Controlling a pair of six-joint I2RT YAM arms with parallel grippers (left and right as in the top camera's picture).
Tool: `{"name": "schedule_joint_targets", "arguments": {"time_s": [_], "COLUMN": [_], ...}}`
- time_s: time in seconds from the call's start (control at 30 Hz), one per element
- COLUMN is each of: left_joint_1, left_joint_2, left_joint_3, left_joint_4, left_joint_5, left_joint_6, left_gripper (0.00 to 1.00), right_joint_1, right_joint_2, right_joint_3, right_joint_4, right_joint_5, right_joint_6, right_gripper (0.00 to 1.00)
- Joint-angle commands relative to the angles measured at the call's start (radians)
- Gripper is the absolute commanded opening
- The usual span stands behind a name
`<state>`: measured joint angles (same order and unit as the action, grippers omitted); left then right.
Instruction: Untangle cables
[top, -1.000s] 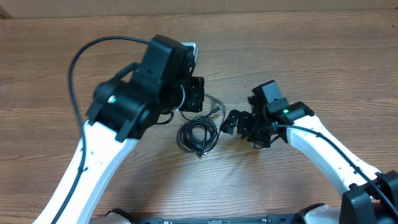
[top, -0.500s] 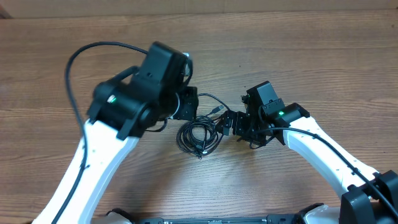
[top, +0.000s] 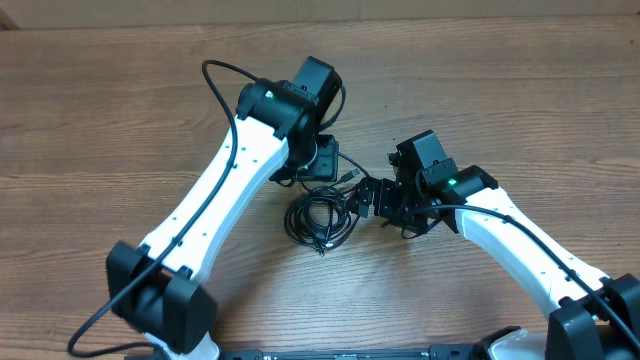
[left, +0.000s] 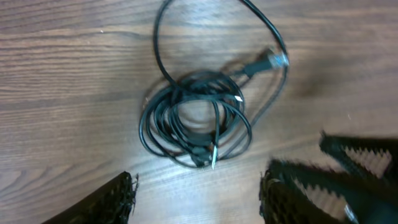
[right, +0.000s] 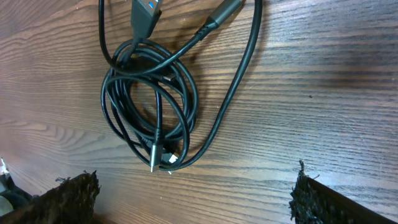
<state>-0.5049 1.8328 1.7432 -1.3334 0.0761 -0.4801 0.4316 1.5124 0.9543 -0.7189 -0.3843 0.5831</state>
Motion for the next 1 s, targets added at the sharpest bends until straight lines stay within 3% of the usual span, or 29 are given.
{"name": "schedule_joint_targets", "arguments": {"time_s": [0.0, 0.27, 0.7, 0.97], "left_joint_1": [0.053, 0.114, 0.114, 0.114], "left_joint_2": [0.050, 0.181, 0.387, 0.422], "left_joint_3": [-0.008, -0.008, -0.008, -0.008], "left_joint_4": [0.020, 0.061, 0.111, 0.138], "left_joint_5": [0.028, 0.027, 0.101, 0.100], "left_joint_6": [-0.022, -0.176, -0.209, -0.208], "left_gripper": [0.68, 0.69, 0.70, 0.54], "right_joint_1": [0.002, 0.002, 0.002, 0.002], "right_joint_2": [0.003, 0.003, 0.003, 0.003], "right_joint_3": [-0.006, -0.006, -0.006, -0.006], "right_joint_4": [0.003, 0.004, 0.004, 0.004], "right_joint_5": [0.026, 0.029, 0.052, 0.056], "right_joint_6": [-0.003, -0.003, -0.003, -0.003], "right_gripper": [1.00, 1.00, 1.00, 1.00]}}
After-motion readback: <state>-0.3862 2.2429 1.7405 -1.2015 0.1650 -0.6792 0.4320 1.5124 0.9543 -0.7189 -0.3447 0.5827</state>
